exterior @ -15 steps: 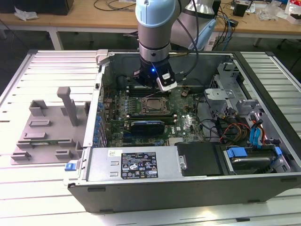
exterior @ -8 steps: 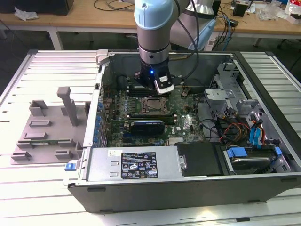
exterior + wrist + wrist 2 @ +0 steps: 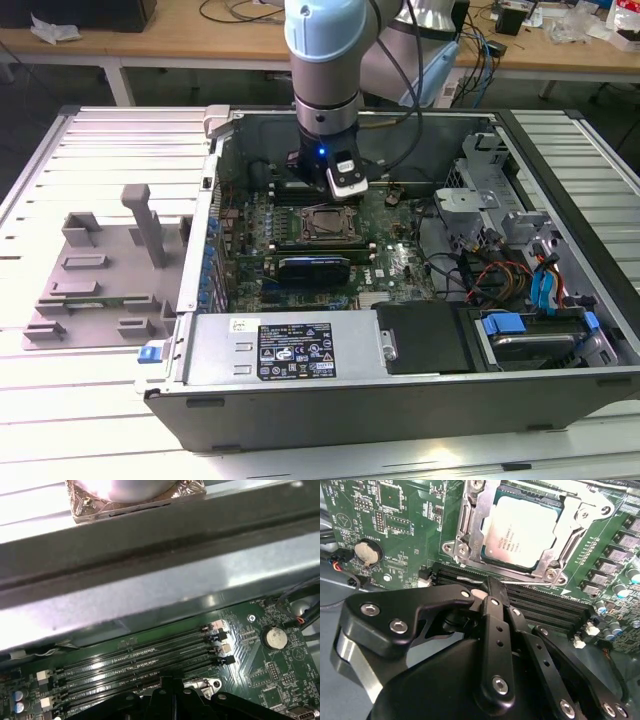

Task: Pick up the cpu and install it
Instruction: 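Install the first cpu locking lever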

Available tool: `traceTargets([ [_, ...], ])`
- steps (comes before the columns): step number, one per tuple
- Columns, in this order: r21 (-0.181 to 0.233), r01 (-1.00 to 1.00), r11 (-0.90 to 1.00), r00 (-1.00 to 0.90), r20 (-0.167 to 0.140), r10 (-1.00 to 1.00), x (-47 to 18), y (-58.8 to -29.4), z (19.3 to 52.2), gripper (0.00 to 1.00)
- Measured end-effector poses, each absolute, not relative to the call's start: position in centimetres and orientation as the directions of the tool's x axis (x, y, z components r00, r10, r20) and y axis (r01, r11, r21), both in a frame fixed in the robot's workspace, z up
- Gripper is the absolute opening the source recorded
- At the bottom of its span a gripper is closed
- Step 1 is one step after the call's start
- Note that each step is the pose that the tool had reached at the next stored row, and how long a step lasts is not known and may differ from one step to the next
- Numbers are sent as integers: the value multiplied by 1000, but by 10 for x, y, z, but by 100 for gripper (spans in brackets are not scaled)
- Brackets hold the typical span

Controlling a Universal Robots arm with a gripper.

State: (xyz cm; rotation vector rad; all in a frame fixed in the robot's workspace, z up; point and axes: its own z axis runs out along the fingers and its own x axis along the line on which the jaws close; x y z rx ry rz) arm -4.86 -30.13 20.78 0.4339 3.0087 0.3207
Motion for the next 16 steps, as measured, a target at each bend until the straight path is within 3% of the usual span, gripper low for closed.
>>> traceTargets([
  [16, 163, 273, 948, -955, -71, 287, -49, -296, 203, 11],
])
